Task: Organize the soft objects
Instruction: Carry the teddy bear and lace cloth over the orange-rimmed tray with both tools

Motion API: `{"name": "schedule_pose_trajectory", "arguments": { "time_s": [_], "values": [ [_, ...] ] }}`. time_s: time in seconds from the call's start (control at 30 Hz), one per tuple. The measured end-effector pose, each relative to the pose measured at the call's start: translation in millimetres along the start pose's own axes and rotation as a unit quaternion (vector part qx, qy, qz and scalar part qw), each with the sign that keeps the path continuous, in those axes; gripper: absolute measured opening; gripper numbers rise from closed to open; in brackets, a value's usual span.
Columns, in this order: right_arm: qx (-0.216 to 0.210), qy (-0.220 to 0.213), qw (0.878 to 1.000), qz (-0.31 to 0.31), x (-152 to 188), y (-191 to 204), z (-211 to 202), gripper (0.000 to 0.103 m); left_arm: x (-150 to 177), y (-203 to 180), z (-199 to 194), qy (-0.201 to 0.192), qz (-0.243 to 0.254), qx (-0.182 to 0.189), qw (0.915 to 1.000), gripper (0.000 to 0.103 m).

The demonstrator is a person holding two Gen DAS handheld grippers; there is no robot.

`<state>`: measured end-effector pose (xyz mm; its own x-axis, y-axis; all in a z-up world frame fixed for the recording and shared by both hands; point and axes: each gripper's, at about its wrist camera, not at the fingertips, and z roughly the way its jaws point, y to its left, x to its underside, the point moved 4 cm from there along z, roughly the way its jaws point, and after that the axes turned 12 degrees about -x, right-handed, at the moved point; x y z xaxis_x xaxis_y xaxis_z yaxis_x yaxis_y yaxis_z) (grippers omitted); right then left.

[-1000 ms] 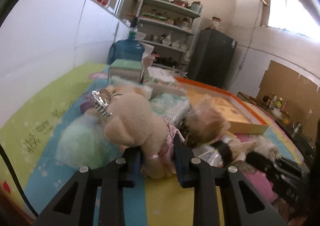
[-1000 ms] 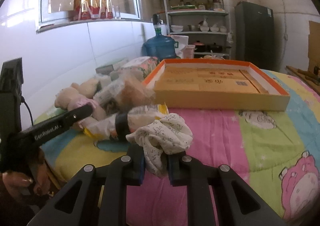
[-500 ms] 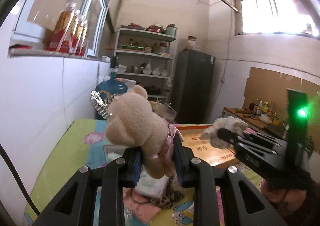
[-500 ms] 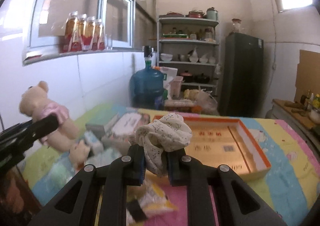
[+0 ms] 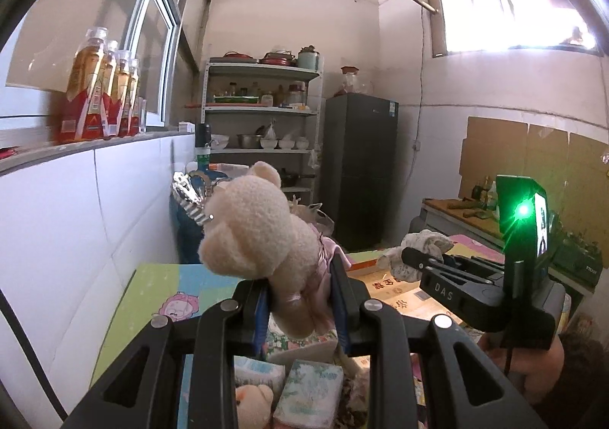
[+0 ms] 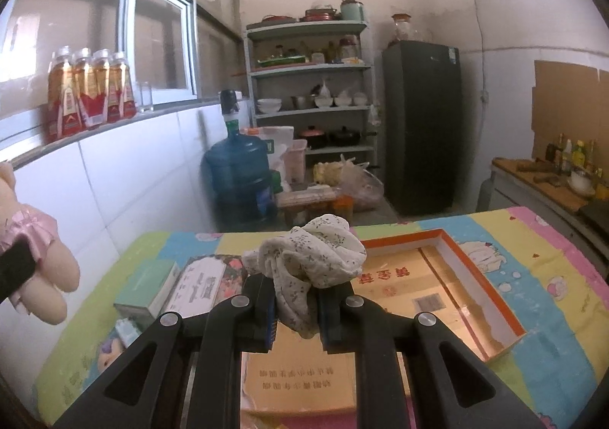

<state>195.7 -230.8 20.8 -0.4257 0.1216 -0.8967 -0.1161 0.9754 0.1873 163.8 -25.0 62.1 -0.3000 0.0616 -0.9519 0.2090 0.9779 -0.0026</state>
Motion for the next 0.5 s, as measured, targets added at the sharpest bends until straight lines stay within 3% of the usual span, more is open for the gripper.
{"name": "schedule_pose_trajectory", "arguments": {
  "time_s": [0.5],
  "values": [
    [-0.021,-0.003,1.000,0.006,-5.2,-41.1,-3.4,0.017,1.8,-30.5,60.5,0.061,0.001,-0.044,0.9972,0.028]
  ]
}}
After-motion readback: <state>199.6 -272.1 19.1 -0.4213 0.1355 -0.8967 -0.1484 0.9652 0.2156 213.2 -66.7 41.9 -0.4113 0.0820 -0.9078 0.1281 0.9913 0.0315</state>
